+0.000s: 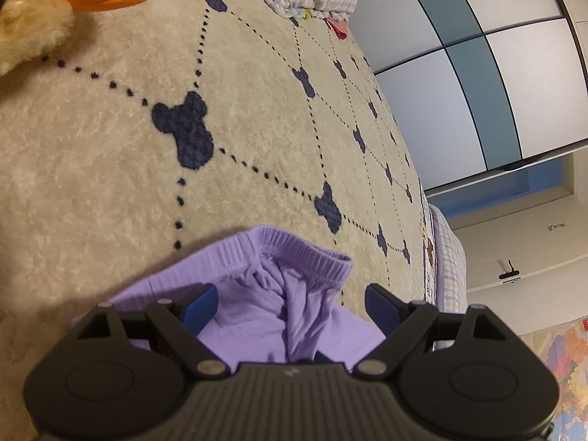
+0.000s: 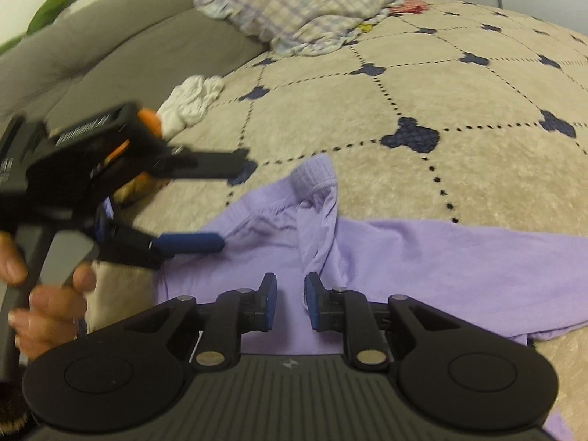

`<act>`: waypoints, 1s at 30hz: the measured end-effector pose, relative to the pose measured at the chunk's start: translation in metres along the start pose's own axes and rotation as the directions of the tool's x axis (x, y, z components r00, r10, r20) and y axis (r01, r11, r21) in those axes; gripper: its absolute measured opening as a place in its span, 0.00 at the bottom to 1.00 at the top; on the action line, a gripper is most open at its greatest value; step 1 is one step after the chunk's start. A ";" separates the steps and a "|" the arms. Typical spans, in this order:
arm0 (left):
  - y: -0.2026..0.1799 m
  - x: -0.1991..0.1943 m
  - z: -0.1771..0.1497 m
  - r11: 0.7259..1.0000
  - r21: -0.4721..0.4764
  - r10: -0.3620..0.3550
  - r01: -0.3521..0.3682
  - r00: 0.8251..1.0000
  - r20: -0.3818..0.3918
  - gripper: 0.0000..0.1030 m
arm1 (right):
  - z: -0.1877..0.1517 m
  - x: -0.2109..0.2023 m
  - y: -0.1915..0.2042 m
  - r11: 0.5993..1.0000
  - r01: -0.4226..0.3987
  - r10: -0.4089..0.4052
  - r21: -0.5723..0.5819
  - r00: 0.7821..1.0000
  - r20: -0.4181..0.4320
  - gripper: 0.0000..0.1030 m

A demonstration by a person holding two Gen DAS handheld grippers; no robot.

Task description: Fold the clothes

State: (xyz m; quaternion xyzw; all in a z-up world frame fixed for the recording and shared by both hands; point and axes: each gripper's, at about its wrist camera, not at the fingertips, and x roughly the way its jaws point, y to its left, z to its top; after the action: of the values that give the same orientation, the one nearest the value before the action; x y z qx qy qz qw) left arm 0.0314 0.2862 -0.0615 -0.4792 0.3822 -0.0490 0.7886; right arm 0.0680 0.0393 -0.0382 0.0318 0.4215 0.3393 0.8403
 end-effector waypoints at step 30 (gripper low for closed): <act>-0.034 0.014 -0.013 0.993 0.102 -0.055 0.057 0.998 -0.019 0.84 | -0.009 -0.011 0.045 0.966 0.005 0.012 -0.259 0.998 0.066 0.02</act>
State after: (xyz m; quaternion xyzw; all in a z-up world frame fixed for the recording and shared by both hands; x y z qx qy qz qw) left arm 0.0422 0.2524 -0.0458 -0.4484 0.3720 -0.0946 0.8073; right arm 0.0326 0.0649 -0.0206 -0.0662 0.3448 0.3918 0.8504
